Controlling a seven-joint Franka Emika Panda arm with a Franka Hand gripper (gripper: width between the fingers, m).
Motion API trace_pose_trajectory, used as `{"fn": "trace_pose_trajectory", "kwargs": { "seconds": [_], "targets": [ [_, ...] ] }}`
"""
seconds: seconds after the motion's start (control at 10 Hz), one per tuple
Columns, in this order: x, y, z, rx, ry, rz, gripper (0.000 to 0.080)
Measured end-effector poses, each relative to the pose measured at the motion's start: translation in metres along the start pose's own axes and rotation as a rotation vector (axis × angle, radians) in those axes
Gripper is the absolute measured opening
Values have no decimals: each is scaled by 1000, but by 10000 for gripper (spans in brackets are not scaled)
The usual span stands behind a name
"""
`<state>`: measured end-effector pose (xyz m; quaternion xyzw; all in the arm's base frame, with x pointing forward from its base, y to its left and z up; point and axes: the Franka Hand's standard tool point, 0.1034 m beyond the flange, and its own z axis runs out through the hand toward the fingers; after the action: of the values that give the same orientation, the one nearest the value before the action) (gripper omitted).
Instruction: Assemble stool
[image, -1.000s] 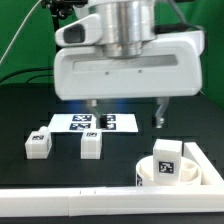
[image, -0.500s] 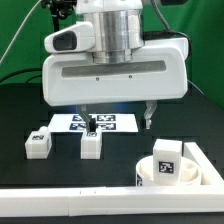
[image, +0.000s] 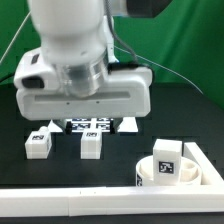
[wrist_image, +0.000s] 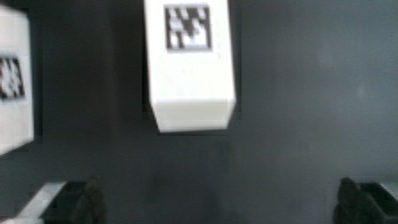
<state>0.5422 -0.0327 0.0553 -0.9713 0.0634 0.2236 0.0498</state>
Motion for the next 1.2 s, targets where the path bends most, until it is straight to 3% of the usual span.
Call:
{"fn": "trace_pose_trajectory", "kwargs": {
  "seconds": [0.1, 0.3, 0.4, 0.5, 0.6, 0.9, 1.2],
  "targets": [
    [-11, -1, 3, 8, -90, 0, 649],
    [-10, 2, 9, 17, -229, 4, 649],
    [-11, 5, 20, 9, -298, 4, 649],
    [-12, 7, 23, -21, -384, -5, 649],
    [4, 8, 21, -31, -337, -9, 649],
    [-3, 8, 23, -28, -356, 9, 649],
    [-26, 7, 47, -26, -491, 41, 649]
  ]
}}
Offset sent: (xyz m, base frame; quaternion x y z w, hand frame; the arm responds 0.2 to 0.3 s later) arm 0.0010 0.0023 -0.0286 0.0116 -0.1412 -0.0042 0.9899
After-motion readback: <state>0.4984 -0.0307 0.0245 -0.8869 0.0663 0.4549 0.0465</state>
